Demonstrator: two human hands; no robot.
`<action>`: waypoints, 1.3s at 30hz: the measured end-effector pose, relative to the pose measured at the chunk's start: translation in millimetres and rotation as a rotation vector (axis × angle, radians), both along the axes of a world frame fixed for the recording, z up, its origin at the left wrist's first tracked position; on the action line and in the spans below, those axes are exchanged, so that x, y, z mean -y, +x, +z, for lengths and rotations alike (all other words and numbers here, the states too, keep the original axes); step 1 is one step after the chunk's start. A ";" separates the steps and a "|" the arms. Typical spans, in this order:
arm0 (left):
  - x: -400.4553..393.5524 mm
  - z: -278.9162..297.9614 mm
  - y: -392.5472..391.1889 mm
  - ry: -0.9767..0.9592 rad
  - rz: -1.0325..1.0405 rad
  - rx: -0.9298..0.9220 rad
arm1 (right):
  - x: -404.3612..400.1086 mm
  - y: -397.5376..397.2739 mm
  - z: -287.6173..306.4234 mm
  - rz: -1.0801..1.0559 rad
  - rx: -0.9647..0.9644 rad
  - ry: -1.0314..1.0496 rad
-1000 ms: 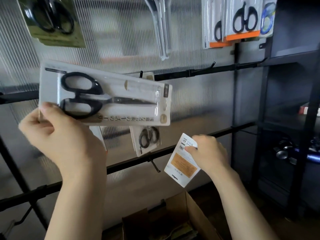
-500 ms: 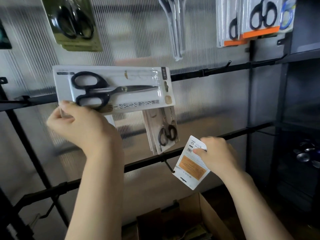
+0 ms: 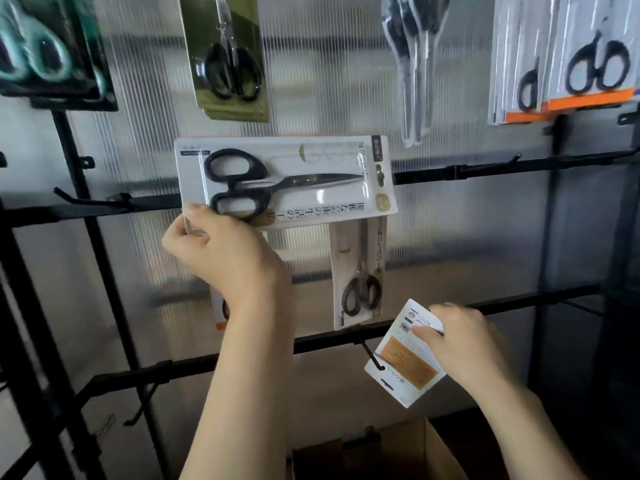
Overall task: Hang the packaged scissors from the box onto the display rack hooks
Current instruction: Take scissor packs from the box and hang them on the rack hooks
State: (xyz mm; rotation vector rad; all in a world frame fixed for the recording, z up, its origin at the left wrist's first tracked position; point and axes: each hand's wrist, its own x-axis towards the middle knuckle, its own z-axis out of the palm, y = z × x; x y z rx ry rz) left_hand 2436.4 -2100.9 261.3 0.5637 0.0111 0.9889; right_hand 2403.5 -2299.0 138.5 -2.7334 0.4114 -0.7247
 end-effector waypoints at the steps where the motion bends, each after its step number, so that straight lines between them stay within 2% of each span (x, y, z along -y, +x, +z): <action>1: 0.8 1.3 0.3 -0.001 -0.016 -0.007 | -2.5 -0.1 1.1 0.012 -0.009 0.001; 6: -7.5 8.0 2.8 0.017 0.039 -0.046 | -8.7 -0.7 3.5 0.047 -0.004 -0.008; 13: -5.2 8.6 7.7 0.023 -0.009 -0.106 | -9.7 -4.0 6.3 0.018 -0.017 -0.015; 26: 2.4 1.9 13.2 0.035 0.030 -0.204 | -5.7 -7.4 10.8 0.041 -0.045 -0.003; 30: 11.6 -18.2 1.0 0.070 0.002 -0.252 | -1.8 -6.4 11.6 0.038 -0.017 0.020; 35: 24.8 -75.4 -11.3 0.207 -0.002 -0.371 | 5.8 -5.5 9.0 0.014 0.013 0.043; 39: 51.1 -116.7 -18.5 0.251 -0.185 -0.473 | 10.9 -6.0 7.9 0.017 0.032 0.055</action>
